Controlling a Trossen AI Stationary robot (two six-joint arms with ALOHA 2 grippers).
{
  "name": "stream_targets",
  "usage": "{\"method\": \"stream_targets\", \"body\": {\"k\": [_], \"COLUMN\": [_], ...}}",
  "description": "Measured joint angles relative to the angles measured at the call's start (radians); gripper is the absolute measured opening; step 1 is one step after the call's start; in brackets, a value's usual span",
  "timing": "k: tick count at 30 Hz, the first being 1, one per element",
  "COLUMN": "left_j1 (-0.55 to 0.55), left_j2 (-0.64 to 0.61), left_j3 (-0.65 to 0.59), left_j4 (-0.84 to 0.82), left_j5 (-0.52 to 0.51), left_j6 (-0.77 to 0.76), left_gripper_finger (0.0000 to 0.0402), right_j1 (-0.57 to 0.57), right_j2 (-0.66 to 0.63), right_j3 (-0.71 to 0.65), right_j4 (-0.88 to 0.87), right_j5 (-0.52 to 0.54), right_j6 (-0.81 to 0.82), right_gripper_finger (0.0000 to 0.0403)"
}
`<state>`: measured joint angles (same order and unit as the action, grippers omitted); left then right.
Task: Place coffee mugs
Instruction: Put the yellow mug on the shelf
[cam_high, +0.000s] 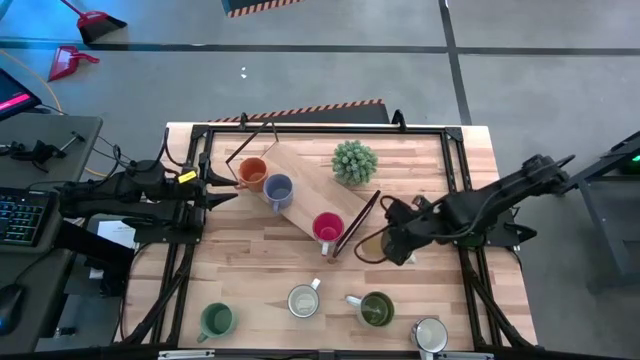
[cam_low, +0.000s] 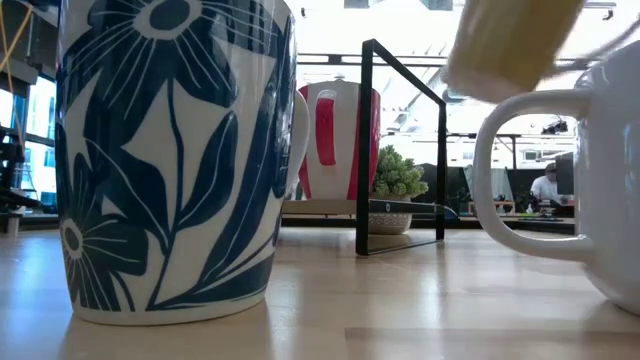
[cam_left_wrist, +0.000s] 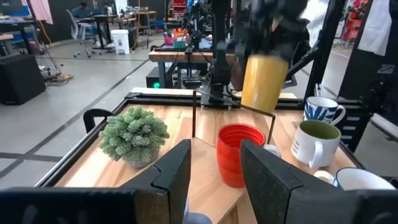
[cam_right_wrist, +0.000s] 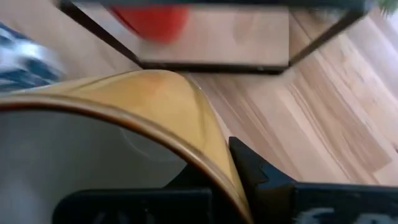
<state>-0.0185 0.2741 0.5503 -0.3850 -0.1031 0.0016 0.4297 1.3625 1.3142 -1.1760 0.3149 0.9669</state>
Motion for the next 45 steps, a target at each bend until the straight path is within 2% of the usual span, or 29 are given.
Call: {"method": "stream_targets", "body": {"k": [8,17,20,28,33,37,45], "left_j1": [0.0,0.0,0.0,0.0,0.0,0.0,0.0], "left_j2": [0.0,0.0,0.0,0.0,0.0,0.0,0.0], "left_j3": [0.0,0.0,0.0,0.0,0.0,0.0,0.0], "left_j4": [-0.02,-0.051,-0.063,-0.065,-0.065,-0.065,-0.058], "left_j5": [0.0,0.0,0.0,-0.01,-0.031,-0.097,-0.186], "left_j6": [0.002,-0.012,-0.026,-0.05,-0.064,-0.071,-0.086], "left_gripper_finger": [0.0129,0.0129,0.0129,0.0129,0.0129,0.0129,0.0129], "right_j1": [-0.06,-0.259,-0.325,-0.444,-0.485,-0.511,-0.534], "right_j2": [0.033,0.156,0.208,0.355,0.406,0.412,0.458], "right_j3": [0.224,0.405,0.449,0.568,0.649,0.671,0.668], "right_j4": [0.006,0.013,0.017,0.04,0.037,0.038,0.023], "right_j5": [0.098,0.114,0.099,0.034,-0.061,-0.079,-0.066], "right_j6": [-0.122,-0.316,-0.367,-0.365,-0.385,-0.336,-0.034], "right_gripper_finger": [0.0,0.0,0.0,0.0,0.0,0.0,0.0]}}
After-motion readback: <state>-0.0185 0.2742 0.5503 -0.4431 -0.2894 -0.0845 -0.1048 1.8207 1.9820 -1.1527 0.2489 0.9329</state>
